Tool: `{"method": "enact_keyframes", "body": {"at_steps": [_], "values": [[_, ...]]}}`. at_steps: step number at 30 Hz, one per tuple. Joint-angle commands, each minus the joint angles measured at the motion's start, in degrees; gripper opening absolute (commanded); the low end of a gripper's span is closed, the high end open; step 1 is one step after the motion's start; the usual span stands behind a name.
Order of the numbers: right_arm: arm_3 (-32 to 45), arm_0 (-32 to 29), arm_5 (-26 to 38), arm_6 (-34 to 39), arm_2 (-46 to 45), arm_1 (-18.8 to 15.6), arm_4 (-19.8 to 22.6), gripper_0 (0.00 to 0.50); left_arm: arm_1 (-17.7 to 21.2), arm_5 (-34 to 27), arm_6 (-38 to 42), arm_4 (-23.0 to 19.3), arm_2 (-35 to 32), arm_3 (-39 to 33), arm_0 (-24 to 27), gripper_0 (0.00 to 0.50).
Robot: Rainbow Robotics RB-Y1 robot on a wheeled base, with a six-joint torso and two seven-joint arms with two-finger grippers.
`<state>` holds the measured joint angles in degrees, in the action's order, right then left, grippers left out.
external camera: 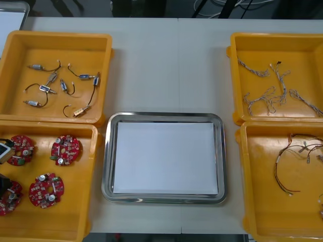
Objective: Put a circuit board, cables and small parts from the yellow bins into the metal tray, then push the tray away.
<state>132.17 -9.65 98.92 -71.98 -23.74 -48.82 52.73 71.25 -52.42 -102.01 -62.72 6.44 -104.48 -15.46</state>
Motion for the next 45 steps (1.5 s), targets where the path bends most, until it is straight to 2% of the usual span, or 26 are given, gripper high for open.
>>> {"method": "enact_keyframes", "body": {"at_steps": [1, 6, 13, 21, 26, 30, 36, 40, 45], "values": [[4.2, 3.2, 4.2, -1.9, -3.6, -2.1, 1.1, 0.000, 2.2, -3.9, 3.4, -1.4, -1.4, -3.4, 1.1, 0.000], [5.2, 5.6, 8.1, -1.6, -4.7, -2.1, 2.9, 0.000, 2.4, -11.2, 4.9, -2.9, -7.3, -6.8, 1.4, 0.000], [5.2, 9.9, 11.1, -1.4, -5.7, -2.3, 8.4, 0.000, 2.3, -21.4, 9.9, -4.3, -13.7, -12.3, 3.1, 0.000], [5.5, 14.4, 11.1, -1.9, -3.4, -6.2, 15.1, 0.000, -0.2, -32.8, 21.9, -3.8, -14.9, -21.1, 10.0, 0.000], [6.1, 18.0, 11.1, -2.0, 0.3, -8.4, 17.4, 0.000, -2.9, -38.5, 28.4, -3.9, -14.9, -25.5, 14.5, 0.000], [8.4, 20.7, 11.1, -1.6, 4.5, -9.0, 17.2, 0.000, -3.8, -42.5, 33.7, -4.1, -13.2, -29.6, 18.6, 0.000], [10.3, 24.9, 10.9, -1.2, 11.2, -9.0, 16.4, 0.000, -4.1, -46.7, 43.5, -3.7, -6.1, -33.9, 27.1, 0.000], [10.5, 27.8, 10.0, -1.0, 15.3, -9.0, 16.7, 0.000, -6.7, -49.9, 49.8, -3.0, -1.6, -35.5, 32.9, 0.000], [11.7, 31.4, 9.6, -0.5, 20.0, -9.0, 16.0, 0.000, -10.8, -54.2, 56.9, -0.1, 5.2, -36.6, 40.2, 0.000]]}}
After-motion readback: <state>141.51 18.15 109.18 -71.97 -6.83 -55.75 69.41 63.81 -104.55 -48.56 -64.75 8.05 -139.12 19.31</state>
